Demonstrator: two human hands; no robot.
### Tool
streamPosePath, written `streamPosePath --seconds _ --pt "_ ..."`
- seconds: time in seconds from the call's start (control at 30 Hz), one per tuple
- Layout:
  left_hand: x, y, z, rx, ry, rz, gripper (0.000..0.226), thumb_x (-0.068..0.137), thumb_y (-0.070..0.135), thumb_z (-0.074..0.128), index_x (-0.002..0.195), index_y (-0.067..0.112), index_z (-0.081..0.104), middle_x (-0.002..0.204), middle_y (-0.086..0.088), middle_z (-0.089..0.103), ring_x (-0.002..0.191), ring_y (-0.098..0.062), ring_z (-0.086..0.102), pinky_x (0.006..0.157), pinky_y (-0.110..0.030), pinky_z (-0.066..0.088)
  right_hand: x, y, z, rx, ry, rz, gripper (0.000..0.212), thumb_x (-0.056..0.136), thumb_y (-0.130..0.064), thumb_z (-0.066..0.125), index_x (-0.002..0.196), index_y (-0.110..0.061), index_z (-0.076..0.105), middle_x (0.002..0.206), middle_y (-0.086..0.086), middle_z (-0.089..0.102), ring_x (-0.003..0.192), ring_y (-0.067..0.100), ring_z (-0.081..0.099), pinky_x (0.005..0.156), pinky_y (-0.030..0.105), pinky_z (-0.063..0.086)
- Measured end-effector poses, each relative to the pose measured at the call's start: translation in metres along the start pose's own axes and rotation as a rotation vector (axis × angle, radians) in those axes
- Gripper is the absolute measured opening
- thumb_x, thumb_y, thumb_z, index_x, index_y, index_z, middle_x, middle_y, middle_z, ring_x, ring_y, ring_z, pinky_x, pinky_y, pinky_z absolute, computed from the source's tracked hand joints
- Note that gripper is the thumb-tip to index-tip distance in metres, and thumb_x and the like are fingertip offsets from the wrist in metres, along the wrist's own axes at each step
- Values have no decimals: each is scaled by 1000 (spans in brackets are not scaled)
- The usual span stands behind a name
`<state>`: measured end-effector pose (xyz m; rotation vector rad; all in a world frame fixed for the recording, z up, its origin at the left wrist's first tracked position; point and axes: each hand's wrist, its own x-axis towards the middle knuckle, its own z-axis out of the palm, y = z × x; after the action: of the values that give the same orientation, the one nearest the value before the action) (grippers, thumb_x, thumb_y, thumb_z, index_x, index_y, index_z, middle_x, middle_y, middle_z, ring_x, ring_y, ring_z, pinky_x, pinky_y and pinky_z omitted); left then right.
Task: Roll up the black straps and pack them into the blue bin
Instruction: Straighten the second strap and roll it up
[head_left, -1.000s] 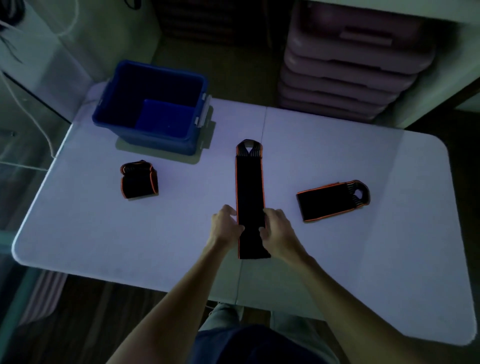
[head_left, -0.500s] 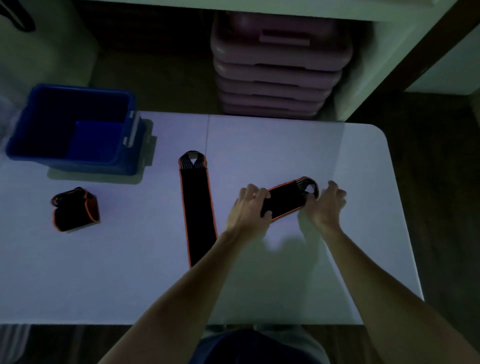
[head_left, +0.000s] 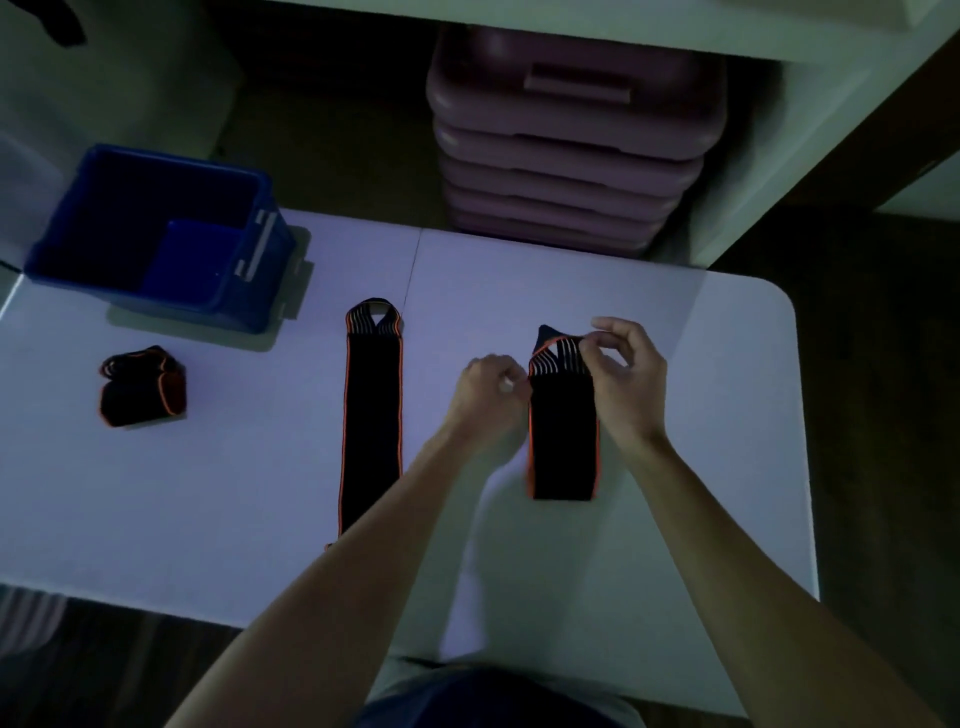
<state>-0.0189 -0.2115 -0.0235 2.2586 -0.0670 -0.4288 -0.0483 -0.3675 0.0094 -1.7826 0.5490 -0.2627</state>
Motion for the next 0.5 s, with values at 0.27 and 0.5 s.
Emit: streamPosePath --seconds 0.27,0.5 --pt "-15 23 -23 -494 -134 -20 4 80 5 60 77 8 60 70 -2 57 65 -14 51 60 -29 41 -2 -30 8 147 -31 11 19 88 -10 68 107 -6 67 92 0 71 83 -2 67 74 13 50" --pt "-25 29 -45 -615 84 -3 28 76 28 66 96 10 70 93 -14 76 93 -35 72 84 -51 58 -26 -33 6 -124 -253 -149 20 90 -22 68 74 -12 63 66 4 63 59 8 54 57 26 40"
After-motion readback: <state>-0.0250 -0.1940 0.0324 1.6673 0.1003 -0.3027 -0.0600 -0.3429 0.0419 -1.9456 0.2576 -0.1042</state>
